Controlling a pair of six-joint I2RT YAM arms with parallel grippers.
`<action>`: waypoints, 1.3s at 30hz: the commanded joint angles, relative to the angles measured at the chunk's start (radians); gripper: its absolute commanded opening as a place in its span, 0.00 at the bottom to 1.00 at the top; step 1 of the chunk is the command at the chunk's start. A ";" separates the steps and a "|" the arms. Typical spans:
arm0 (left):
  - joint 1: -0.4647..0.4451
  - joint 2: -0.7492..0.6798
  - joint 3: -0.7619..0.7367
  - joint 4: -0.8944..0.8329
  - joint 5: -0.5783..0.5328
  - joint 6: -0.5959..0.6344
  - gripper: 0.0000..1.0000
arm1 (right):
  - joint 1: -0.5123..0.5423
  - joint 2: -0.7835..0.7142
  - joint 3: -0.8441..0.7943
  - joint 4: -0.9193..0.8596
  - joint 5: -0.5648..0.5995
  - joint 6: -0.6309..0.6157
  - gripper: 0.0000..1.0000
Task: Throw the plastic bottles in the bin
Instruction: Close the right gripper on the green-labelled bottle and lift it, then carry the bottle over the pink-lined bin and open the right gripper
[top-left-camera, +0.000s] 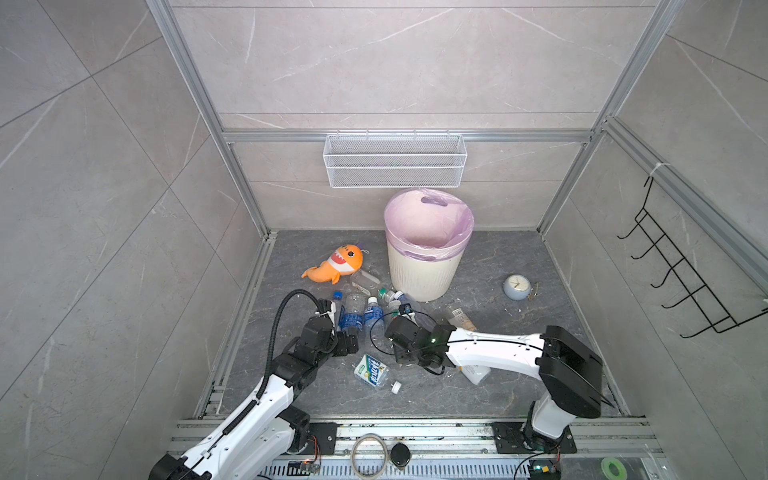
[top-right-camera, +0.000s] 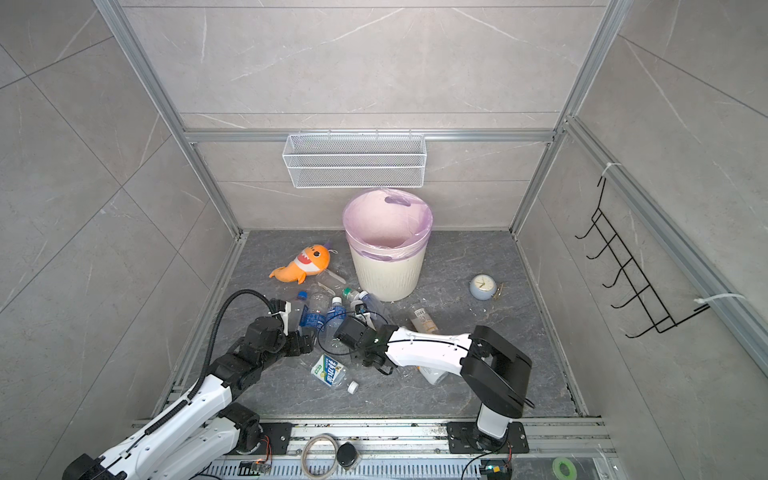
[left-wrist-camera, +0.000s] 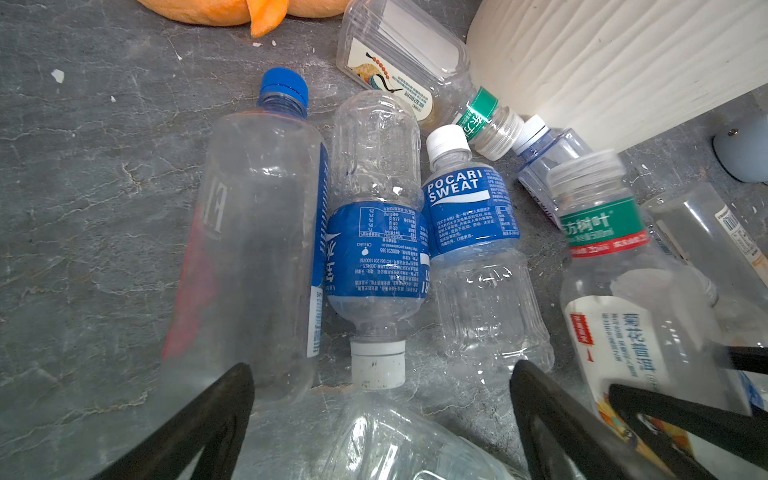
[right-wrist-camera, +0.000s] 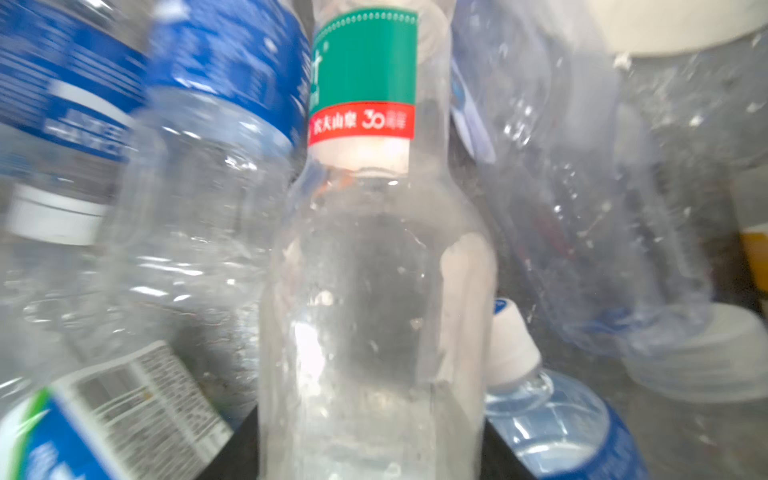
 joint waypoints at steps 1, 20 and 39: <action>-0.002 0.008 0.019 0.037 0.020 -0.018 0.99 | 0.033 -0.100 -0.090 0.143 0.056 -0.052 0.50; -0.005 0.031 0.049 0.061 0.096 0.008 0.99 | 0.109 -0.667 -0.472 0.342 0.336 -0.239 0.49; -0.019 0.087 0.084 0.083 0.111 0.019 0.99 | 0.118 -0.960 -0.304 0.153 0.499 -0.405 0.49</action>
